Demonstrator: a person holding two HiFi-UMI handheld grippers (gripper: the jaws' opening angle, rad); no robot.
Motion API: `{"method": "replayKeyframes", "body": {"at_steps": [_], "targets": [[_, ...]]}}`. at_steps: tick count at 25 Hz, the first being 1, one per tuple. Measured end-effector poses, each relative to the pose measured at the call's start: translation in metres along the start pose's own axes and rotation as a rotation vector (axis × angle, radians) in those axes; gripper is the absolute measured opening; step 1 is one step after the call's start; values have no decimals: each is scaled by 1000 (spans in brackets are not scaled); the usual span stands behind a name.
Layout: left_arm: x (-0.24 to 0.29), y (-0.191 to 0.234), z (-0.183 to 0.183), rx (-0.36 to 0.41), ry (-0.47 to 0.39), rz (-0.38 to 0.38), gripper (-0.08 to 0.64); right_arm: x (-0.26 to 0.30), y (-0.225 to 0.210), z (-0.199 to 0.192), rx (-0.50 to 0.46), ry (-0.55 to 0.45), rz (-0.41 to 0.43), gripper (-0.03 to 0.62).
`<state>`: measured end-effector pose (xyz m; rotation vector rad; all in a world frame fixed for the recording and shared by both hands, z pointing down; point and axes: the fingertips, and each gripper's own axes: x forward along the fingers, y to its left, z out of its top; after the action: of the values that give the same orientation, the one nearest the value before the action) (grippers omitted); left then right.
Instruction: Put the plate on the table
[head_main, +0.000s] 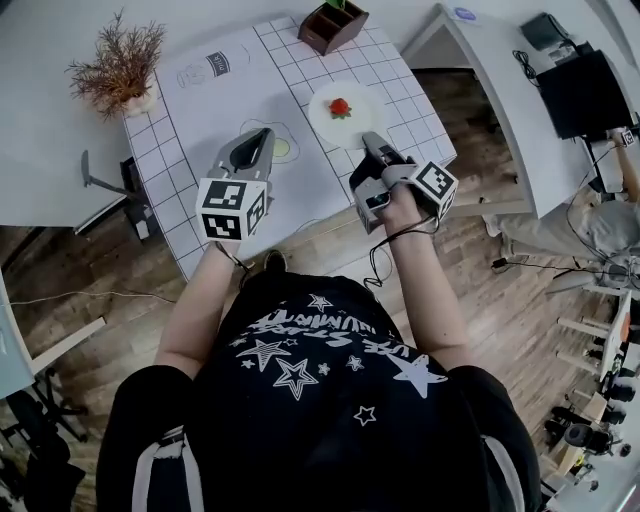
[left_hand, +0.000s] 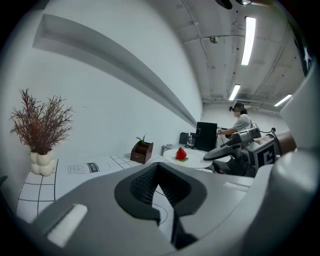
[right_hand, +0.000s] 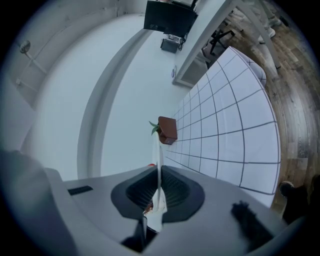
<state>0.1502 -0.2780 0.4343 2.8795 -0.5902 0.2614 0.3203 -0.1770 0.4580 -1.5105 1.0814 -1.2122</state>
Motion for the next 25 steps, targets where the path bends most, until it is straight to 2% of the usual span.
{"method": "replayKeyframes", "body": {"at_steps": [3,6,11,18,25], "targets": [[20,27,6,-35,4,0,9,32,2,6,-8,5,-51,21],[34,48,10,-49,14,18,9,60,3,18,-12,13,-36,20],[39,56,13,-55,8,79,9,85,-8,32,-10,63,-23,20],[60,61,22,-65,-2,211,9,125,-7,54,-17,192,-42,21],[79,59,30,-77,-9,341,9,168,-16,62,-84,375,-55,20]]}}
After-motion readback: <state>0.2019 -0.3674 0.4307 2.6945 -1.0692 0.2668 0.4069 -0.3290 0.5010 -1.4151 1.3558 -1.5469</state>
